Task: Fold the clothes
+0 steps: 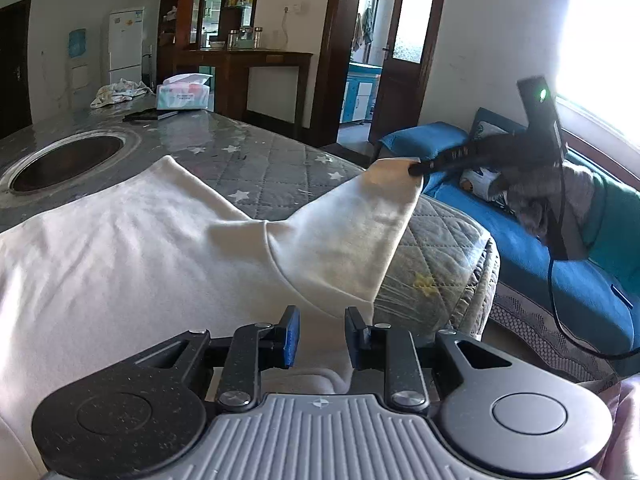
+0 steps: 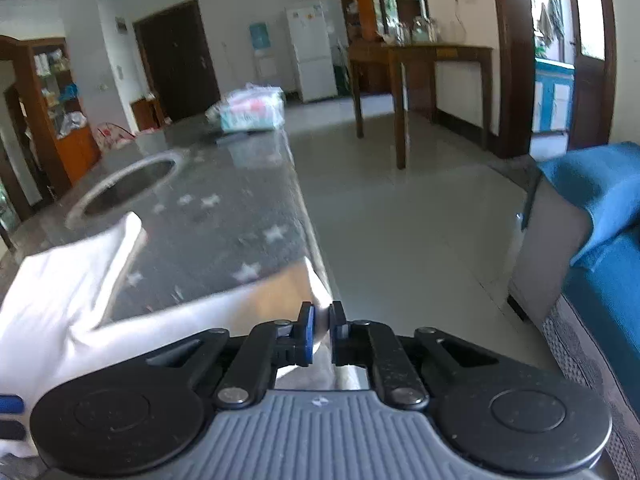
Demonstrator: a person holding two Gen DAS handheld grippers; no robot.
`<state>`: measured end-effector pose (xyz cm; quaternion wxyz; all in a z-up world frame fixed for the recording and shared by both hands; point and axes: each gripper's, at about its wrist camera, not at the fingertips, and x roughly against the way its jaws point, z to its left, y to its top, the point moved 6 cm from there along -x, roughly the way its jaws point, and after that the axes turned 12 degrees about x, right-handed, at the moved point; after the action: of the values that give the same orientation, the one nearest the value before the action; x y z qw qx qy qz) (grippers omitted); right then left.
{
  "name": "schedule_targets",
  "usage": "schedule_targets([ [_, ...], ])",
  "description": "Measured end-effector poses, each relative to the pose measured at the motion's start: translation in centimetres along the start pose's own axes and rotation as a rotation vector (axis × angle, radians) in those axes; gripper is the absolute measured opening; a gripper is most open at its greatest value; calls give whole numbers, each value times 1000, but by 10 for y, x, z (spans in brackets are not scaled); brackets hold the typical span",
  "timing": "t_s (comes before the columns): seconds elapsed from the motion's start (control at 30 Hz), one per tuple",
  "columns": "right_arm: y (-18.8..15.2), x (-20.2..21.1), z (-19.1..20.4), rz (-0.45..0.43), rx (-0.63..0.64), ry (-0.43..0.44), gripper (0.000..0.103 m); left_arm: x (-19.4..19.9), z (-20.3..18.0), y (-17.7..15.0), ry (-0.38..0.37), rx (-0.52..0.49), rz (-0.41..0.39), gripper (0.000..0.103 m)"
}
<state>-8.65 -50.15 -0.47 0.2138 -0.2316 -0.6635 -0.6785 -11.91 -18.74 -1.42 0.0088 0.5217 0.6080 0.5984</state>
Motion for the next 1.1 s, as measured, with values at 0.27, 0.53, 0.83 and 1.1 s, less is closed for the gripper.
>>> schedule_targets([
  [0.27, 57, 39, 42, -157, 102, 125, 5, -4, -8, -1, -16, -22, -3, 34],
  [0.53, 115, 65, 127, -275, 276, 325, 5, 2, -12, -2, -25, -27, -29, 34],
  [0.83, 122, 64, 249, -268, 471, 574, 5, 50, 19, -5, 54, 54, -134, 39],
  [1.1, 76, 48, 330, -124, 608, 715, 5, 82, 65, -23, 155, 196, -175, 40],
])
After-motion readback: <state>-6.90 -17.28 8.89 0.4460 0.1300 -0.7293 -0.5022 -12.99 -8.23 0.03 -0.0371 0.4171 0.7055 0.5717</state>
